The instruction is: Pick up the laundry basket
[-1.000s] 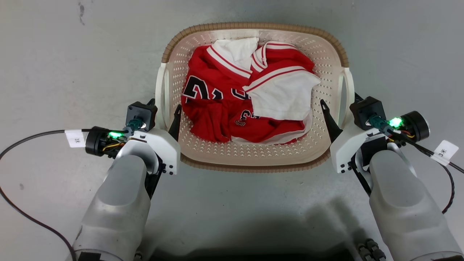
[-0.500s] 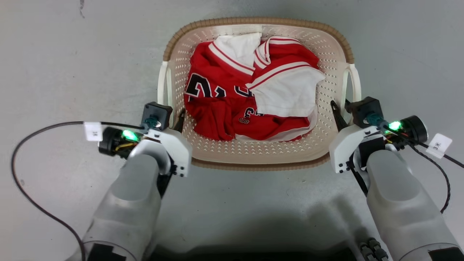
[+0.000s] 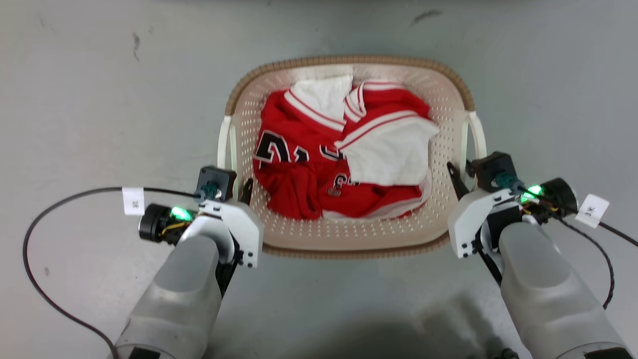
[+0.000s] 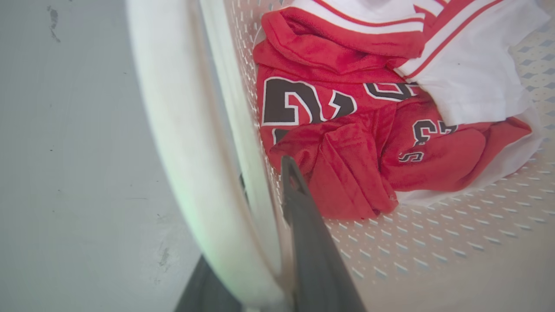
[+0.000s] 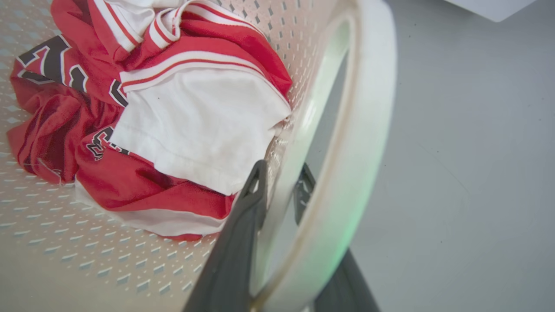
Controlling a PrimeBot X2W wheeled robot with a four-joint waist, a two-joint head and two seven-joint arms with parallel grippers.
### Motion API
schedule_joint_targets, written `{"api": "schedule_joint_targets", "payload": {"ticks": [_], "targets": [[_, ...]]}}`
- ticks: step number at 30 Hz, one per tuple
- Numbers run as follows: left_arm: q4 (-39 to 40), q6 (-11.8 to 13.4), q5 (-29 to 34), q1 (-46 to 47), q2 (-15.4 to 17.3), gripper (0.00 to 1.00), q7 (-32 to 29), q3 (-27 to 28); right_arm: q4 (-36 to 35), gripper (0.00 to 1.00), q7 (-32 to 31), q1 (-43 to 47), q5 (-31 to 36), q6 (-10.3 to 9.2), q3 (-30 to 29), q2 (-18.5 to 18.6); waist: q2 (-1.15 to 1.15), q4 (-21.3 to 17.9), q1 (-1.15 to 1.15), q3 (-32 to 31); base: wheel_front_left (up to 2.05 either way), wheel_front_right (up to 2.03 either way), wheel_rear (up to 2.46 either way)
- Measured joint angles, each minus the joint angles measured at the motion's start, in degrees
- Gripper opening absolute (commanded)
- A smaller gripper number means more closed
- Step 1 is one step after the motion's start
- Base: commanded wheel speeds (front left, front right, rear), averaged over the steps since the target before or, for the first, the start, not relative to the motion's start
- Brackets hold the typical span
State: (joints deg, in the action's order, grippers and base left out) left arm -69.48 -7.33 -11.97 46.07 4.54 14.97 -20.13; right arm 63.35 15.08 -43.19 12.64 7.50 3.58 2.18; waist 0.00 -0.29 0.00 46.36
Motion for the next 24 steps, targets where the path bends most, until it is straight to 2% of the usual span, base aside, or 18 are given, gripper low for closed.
{"api": "schedule_joint_targets", "payload": {"ticks": [11, 24], "targets": [[-2.89, -0.04, -5.66, -5.83, -0.63, 0.00, -0.31, -4.21, 5.59, 0.00, 0.00, 3.48, -2.65, 0.00, 3.18, 0.00, 0.00, 0.31, 0.00, -9.53, 0.00, 0.00, 0.00], [-3.35, 0.00, -13.21, -14.02, -0.69, 0.00, -4.59, -10.40, 9.05, 0.00, -1.04, 10.10, -8.49, 0.00, 10.40, 0.14, 0.00, 0.67, -0.01, -22.64, 0.00, 0.00, 0.00]]}}
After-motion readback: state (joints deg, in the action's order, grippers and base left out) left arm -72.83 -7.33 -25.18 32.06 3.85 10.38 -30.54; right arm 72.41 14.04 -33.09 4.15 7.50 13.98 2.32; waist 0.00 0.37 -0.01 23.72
